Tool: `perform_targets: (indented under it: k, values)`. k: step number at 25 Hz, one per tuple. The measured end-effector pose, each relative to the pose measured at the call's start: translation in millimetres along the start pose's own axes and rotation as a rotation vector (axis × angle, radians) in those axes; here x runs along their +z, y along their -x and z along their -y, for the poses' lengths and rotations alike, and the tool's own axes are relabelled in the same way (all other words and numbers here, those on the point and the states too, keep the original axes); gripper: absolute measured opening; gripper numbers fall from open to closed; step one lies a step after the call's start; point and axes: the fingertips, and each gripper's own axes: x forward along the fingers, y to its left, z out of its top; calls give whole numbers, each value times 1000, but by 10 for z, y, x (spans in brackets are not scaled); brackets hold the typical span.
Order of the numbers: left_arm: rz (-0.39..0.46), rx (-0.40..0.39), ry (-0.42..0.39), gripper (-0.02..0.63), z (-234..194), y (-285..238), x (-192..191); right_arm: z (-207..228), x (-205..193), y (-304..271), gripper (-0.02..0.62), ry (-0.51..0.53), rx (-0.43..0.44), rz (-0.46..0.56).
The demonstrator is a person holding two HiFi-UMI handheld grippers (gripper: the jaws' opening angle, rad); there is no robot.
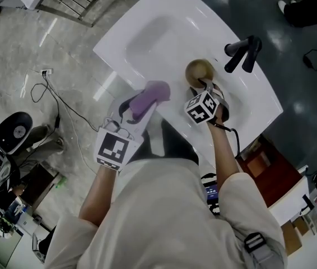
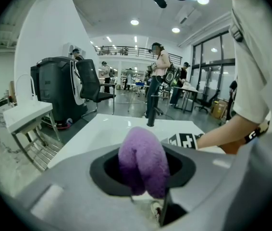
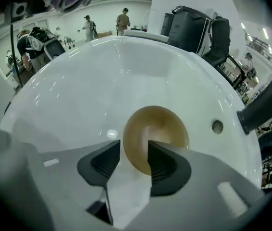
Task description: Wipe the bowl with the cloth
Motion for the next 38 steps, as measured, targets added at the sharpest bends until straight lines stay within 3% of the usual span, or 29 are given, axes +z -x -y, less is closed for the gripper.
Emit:
perform_targets:
  k: [6, 10, 15, 17, 23, 33, 38]
  values:
    - [-15, -21, 18, 129, 13, -21, -80, -9, -78, -162, 189, 100, 3, -52]
    - [-7, -39, 42, 129, 9, -31, -73, 6, -207, -244, 166, 193, -42, -119]
    - [-7, -55, 68, 129, 37, -48, -104, 17, -269, -272, 153, 203, -71, -145]
    - [-9, -64, 78, 129, 48, -62, -122, 47, -279, -276, 91, 228, -89, -158]
    - [-6, -72, 84, 129, 56, -71, -107, 42, -216, -247, 36, 267, -106, -146]
    - [8, -53, 88, 129, -11, -28, -70, -88, -29, 12, 12, 105, -48, -18]
    - [29, -62, 75, 129, 2, 36, 16, -127, 118, 269, 12, -110, 49, 105]
